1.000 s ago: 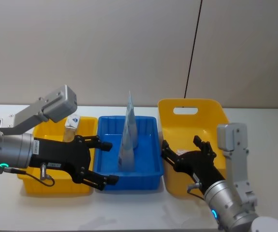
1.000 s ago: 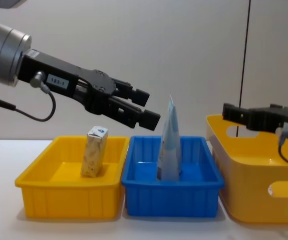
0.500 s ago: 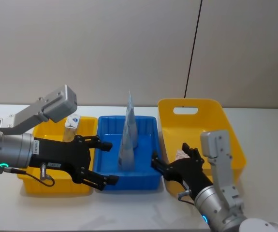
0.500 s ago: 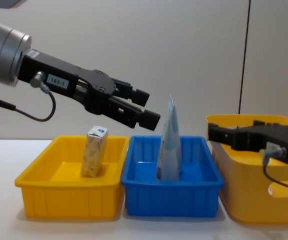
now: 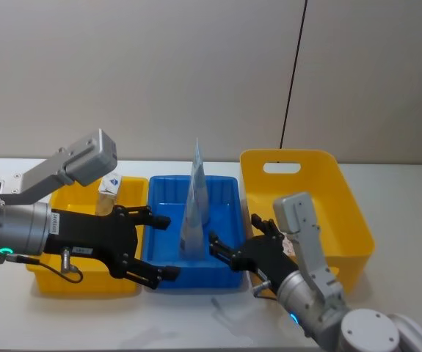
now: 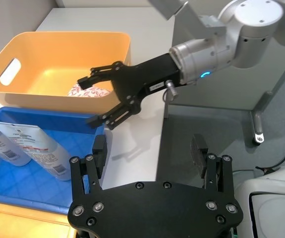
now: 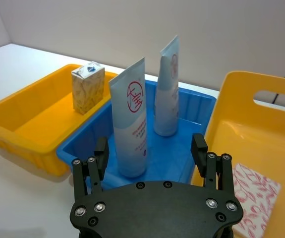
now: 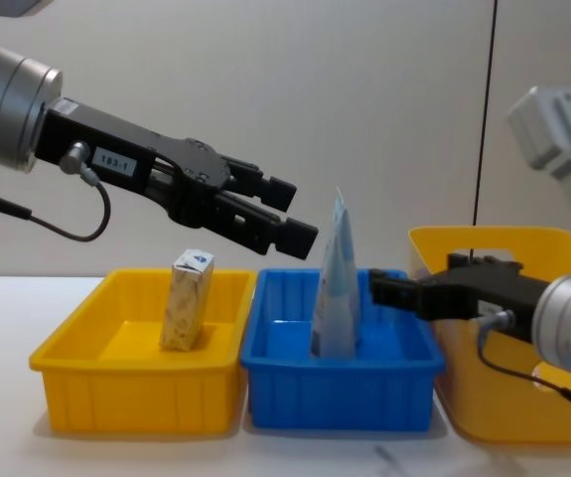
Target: Bimanual collaborative sorting of washing and personal care products
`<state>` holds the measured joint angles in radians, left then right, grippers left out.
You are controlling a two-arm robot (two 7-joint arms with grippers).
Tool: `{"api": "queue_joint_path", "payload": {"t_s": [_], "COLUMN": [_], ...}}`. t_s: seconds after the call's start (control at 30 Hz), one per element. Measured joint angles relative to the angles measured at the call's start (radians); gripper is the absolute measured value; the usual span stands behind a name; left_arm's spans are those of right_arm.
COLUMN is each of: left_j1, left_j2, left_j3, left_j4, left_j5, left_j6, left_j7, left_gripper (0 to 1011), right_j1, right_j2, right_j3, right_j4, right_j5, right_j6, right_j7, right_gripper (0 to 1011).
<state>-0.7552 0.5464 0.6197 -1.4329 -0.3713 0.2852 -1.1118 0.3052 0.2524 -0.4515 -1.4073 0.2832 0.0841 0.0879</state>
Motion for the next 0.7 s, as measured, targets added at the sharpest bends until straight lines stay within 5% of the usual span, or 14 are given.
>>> {"api": "queue_joint_path", "payload": {"t_s": [0.7], "left_j1": [0.000], "left_j2": [0.000], "left_j3": [0.000], "left_j4": [0.000], "left_j5": [0.000], "left_j6": [0.000], "left_j7": [0.000], "left_gripper": [1001], "right_j1": [0.162], "right_j2": [-0.078], "right_j3": [-0.037], "right_j4": [0.247], "right_j5": [-0.040], "right_j6": [-0.077], "right_j7": [0.090], "right_gripper": [1004]}}
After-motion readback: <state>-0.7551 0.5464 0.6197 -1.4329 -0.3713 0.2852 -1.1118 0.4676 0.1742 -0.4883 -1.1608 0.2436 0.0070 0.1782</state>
